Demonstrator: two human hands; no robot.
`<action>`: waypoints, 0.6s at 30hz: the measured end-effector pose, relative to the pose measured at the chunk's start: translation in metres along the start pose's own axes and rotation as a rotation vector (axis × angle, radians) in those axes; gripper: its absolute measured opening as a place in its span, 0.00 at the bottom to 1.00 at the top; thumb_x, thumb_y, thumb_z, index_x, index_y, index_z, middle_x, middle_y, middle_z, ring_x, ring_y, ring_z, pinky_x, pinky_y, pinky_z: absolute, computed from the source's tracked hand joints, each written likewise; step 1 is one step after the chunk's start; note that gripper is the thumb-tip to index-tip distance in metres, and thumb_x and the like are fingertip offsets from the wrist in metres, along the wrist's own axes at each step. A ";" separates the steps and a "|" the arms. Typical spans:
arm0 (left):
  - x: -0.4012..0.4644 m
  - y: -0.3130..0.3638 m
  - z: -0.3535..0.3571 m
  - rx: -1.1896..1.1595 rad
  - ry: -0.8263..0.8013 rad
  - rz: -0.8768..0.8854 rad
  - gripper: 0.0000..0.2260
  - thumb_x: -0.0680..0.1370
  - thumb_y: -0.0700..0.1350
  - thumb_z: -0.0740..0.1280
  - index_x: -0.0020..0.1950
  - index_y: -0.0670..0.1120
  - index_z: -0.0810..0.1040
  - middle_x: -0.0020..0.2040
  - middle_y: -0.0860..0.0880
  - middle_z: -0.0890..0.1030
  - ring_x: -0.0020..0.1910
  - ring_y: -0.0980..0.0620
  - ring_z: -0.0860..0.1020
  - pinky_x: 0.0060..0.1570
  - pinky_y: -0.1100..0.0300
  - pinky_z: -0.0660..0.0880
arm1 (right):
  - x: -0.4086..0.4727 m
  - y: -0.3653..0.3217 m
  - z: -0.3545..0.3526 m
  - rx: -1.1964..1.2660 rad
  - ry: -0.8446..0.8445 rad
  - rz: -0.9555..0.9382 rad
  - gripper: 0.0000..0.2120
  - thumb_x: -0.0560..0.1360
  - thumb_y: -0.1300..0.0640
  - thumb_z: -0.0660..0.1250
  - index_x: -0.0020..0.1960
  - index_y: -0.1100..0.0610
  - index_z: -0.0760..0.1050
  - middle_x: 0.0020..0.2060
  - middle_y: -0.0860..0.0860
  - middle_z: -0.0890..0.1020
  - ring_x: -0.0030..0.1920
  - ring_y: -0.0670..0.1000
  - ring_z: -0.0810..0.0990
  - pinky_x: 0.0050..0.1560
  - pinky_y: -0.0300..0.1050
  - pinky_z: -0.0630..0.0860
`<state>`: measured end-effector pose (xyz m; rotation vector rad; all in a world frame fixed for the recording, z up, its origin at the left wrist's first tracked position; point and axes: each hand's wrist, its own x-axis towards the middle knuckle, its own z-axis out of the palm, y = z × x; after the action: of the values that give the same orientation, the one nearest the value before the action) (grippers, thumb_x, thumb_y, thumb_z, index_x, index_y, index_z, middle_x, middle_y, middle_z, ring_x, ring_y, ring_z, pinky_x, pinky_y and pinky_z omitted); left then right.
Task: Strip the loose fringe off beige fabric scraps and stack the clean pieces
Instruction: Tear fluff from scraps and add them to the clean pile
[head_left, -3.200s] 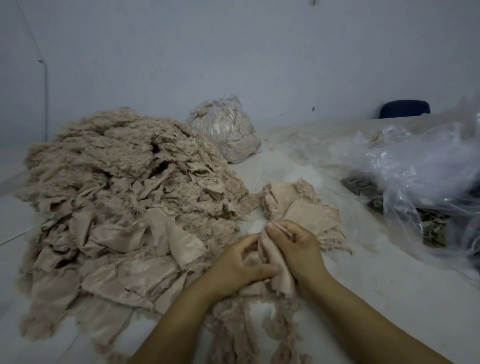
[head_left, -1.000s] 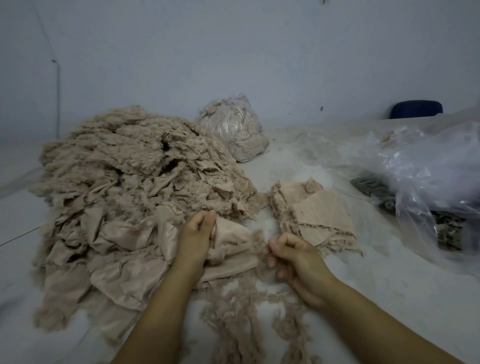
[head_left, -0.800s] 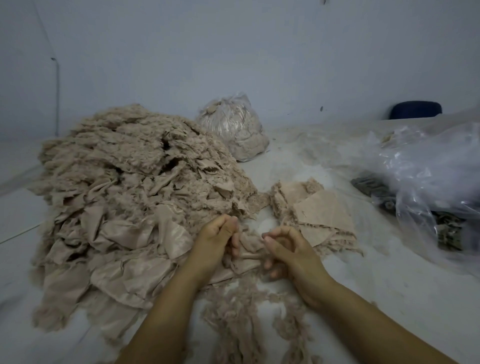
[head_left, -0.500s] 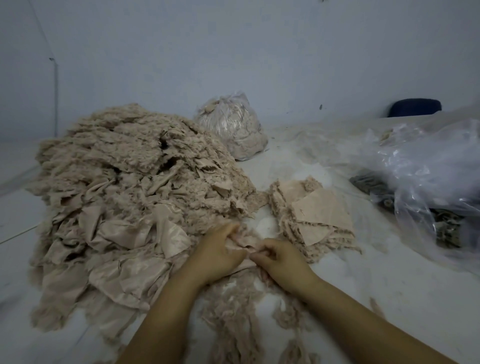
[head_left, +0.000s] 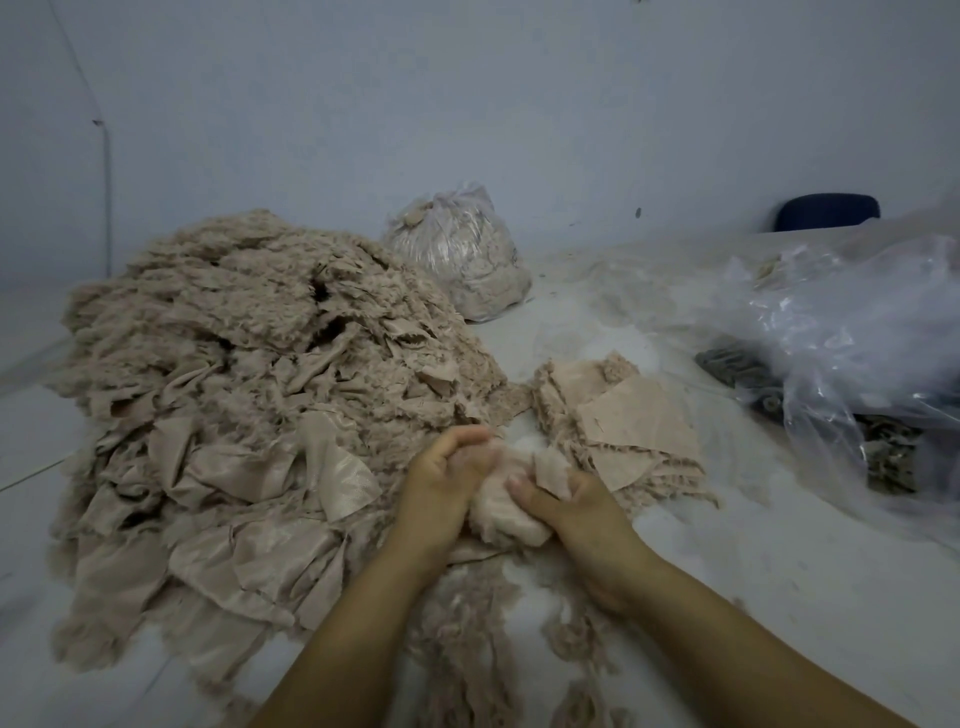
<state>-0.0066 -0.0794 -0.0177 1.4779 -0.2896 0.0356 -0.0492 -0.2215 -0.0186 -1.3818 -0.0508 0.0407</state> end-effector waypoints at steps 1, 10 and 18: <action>0.001 -0.001 -0.002 -0.050 0.016 -0.042 0.06 0.77 0.47 0.66 0.52 0.49 0.79 0.44 0.52 0.83 0.43 0.55 0.81 0.41 0.61 0.77 | 0.001 -0.001 0.000 0.044 0.043 -0.006 0.14 0.74 0.57 0.69 0.54 0.66 0.79 0.47 0.62 0.84 0.48 0.60 0.83 0.53 0.53 0.78; 0.002 -0.012 0.013 -0.248 0.068 -0.237 0.08 0.81 0.39 0.58 0.47 0.43 0.77 0.38 0.46 0.84 0.37 0.51 0.82 0.35 0.58 0.79 | 0.009 0.001 -0.006 0.144 0.292 0.072 0.11 0.79 0.57 0.63 0.59 0.62 0.74 0.24 0.55 0.78 0.22 0.51 0.76 0.23 0.41 0.75; -0.003 -0.009 0.016 0.007 0.034 -0.109 0.09 0.81 0.45 0.60 0.53 0.44 0.78 0.46 0.45 0.84 0.44 0.49 0.83 0.39 0.61 0.78 | 0.010 0.006 -0.005 -0.013 0.311 -0.026 0.09 0.75 0.52 0.69 0.45 0.57 0.75 0.32 0.52 0.79 0.32 0.52 0.78 0.30 0.42 0.74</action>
<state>-0.0105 -0.0959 -0.0263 1.4963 -0.1815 -0.0260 -0.0393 -0.2250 -0.0253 -1.3863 0.1909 -0.1960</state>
